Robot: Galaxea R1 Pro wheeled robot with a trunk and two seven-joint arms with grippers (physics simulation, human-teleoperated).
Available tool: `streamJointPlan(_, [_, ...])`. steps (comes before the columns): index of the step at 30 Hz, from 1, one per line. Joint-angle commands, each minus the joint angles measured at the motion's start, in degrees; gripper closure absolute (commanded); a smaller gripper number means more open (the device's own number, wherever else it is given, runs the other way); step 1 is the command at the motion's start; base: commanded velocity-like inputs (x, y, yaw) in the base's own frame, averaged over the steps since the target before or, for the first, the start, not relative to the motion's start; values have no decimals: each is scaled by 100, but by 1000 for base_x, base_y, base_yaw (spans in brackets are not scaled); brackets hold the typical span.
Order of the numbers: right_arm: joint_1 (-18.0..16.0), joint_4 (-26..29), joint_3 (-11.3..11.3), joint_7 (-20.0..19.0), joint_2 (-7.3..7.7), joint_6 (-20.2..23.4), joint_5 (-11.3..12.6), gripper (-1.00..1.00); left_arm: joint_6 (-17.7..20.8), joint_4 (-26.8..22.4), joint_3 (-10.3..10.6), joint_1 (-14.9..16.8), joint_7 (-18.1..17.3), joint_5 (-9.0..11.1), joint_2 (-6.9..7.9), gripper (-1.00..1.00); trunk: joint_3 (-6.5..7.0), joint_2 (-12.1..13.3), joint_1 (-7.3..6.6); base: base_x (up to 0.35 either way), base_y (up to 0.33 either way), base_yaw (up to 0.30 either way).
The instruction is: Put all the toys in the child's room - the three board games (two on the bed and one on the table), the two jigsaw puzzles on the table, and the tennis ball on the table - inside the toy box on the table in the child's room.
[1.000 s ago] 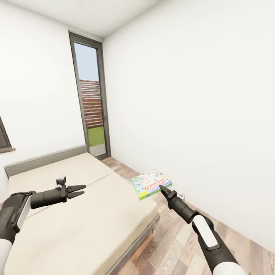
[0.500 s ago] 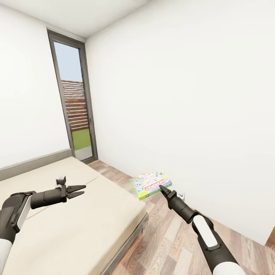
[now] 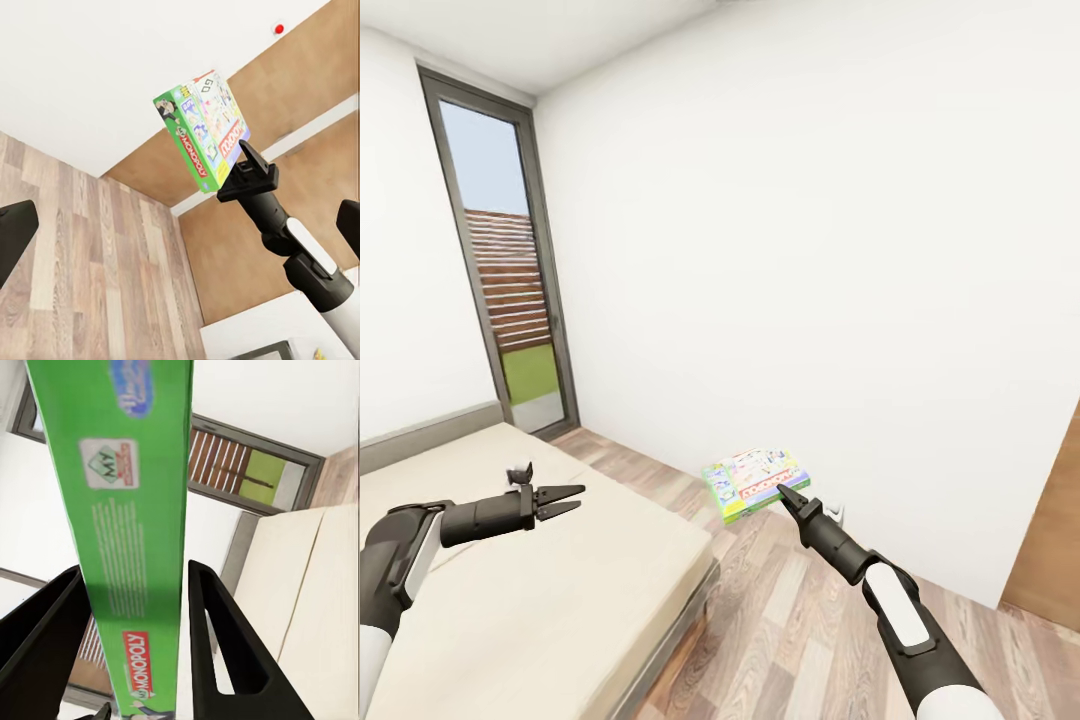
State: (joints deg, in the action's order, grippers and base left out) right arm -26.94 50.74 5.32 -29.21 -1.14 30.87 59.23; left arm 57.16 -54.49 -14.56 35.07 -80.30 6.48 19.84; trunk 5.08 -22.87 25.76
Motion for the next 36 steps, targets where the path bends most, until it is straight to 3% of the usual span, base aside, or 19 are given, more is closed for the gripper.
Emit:
streamJointPlan(1, [-4, -2, 22, -5, -7, 52, 45, 100, 59, 0, 1, -1, -12, 13, 2, -100, 1, -5, 2, 0, 0, -247])
streamJointPlan(36, [-1, -2, 22, -5, -8, 53, 45, 100, 59, 0, 5, -1, -16, 17, 0, -100, 123, -5, 2, 0, 0, -247])
